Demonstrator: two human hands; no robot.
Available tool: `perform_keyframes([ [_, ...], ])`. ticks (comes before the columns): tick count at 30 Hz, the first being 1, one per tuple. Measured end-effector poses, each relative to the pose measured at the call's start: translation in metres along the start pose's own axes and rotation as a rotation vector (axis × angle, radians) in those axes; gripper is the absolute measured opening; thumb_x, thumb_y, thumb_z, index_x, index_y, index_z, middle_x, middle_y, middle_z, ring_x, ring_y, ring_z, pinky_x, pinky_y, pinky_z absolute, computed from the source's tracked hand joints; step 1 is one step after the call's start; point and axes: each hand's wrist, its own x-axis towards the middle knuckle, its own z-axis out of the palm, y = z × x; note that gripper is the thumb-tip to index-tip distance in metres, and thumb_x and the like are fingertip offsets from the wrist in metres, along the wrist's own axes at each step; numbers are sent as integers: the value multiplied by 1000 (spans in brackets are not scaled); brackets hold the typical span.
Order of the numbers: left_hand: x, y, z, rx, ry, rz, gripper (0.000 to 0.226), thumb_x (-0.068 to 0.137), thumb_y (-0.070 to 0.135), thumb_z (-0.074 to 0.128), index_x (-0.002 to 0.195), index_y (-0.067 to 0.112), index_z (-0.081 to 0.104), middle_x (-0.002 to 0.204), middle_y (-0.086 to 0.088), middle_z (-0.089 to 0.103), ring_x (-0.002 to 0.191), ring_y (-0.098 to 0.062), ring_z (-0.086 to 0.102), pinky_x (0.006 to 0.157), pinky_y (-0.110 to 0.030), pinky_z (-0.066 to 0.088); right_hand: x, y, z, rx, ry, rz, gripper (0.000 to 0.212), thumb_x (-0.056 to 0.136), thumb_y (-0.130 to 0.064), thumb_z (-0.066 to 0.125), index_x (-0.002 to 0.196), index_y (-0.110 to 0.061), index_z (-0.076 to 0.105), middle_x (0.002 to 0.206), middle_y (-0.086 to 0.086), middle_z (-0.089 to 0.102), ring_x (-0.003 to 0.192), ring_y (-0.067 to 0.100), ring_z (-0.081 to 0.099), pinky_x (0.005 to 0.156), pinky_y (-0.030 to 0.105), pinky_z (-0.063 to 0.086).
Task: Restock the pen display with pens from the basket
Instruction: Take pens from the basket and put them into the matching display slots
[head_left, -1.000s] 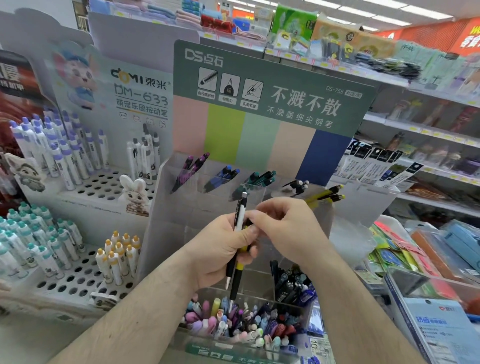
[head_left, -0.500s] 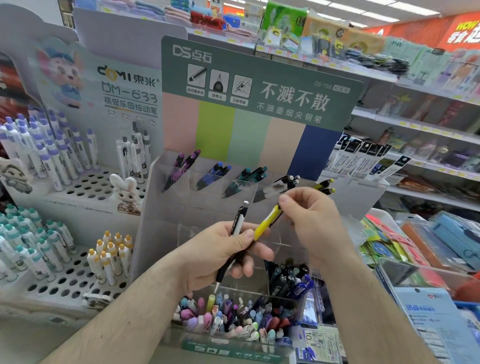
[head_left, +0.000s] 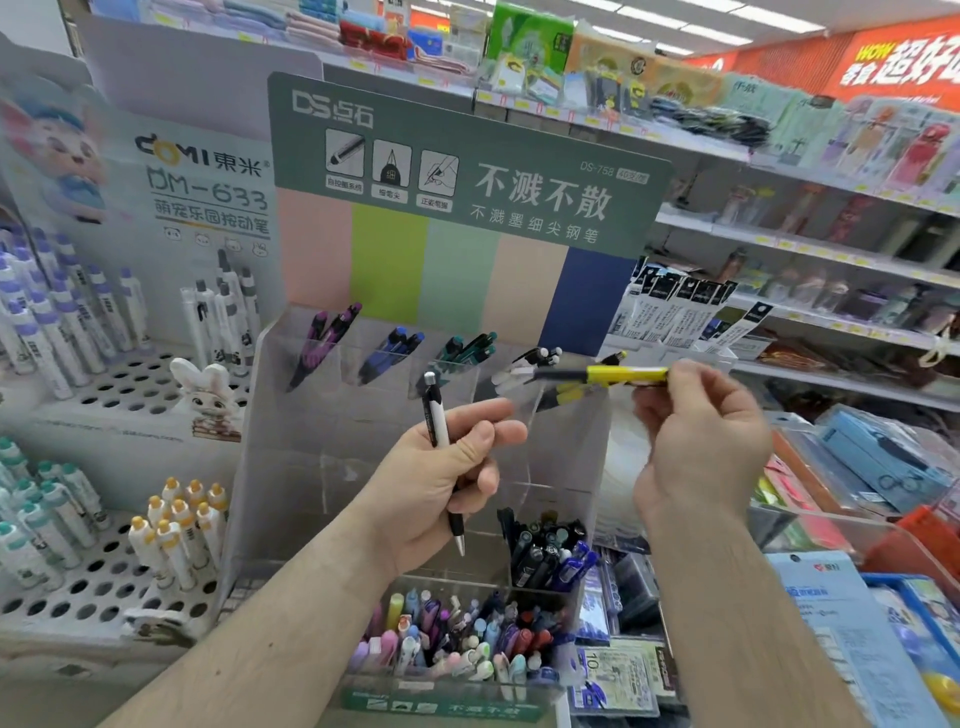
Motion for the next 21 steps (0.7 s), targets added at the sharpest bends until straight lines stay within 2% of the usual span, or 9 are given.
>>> perform_keyframes([
  [4, 2, -3, -2, 51, 32, -43, 28, 78, 12, 59, 105, 6, 66, 84, -8, 72, 45, -9, 49, 37, -15, 26, 15, -9, -1, -64, 188, -329, 14, 94, -13, 66, 84, -21, 60, 78, 0, 65, 63, 15, 69, 62, 25, 57],
  [7, 2, -4, -5, 55, 49, -62, 22, 84, 9, 57, 103, 6, 67, 83, -9, 71, 46, -9, 49, 38, -16, 25, 30, 0, -2, -159, 224, -450, 10, 93, -19, 67, 86, -23, 59, 81, -2, 65, 71, 23, 70, 65, 30, 58],
  [9, 1, -3, -8, 65, 57, -64, 18, 91, 5, 53, 103, 6, 67, 82, -8, 70, 46, -9, 49, 39, -17, 25, 35, 8, -1, -263, 196, -490, 6, 92, -21, 67, 91, -19, 62, 80, -7, 64, 72, 16, 68, 67, 25, 55],
  [11, 0, 0, -9, 83, 50, -61, 20, 90, 6, 54, 106, 8, 67, 80, -7, 68, 47, -10, 48, 41, -18, 25, 37, 17, 4, -394, 109, -494, 4, 92, -20, 68, 92, -17, 65, 77, -13, 60, 69, 4, 60, 68, 19, 51],
  [12, -1, 1, -10, 95, 40, -63, 24, 88, 9, 56, 109, 9, 67, 79, -6, 67, 48, -10, 47, 42, -19, 25, 37, 21, 6, -451, 54, -474, 5, 92, -19, 69, 90, -19, 65, 76, -15, 60, 68, 2, 58, 70, 20, 51],
  [15, -3, 4, -11, 153, 13, -72, 28, 95, 9, 50, 120, 12, 62, 75, -2, 61, 52, -11, 43, 45, -22, 25, 35, 32, 11, -582, -86, -386, 8, 91, -22, 70, 86, -24, 65, 80, -13, 63, 83, 13, 62, 83, 36, 54],
  [18, -3, 6, -13, 218, 15, -82, 28, 100, 7, 44, 123, 11, 59, 72, -1, 55, 53, -11, 39, 49, -25, 22, 33, 37, 13, -740, -145, -364, 5, 89, -31, 71, 87, -30, 67, 105, -5, 67, 116, 26, 52, 100, 48, 43],
  [21, -3, 6, -14, 227, 21, -86, 26, 101, 5, 42, 120, 9, 60, 71, -1, 53, 53, -12, 38, 51, -27, 20, 33, 32, 15, -886, -140, -326, 11, 88, -35, 72, 94, -26, 70, 124, 4, 61, 127, 32, 38, 105, 44, 34],
])
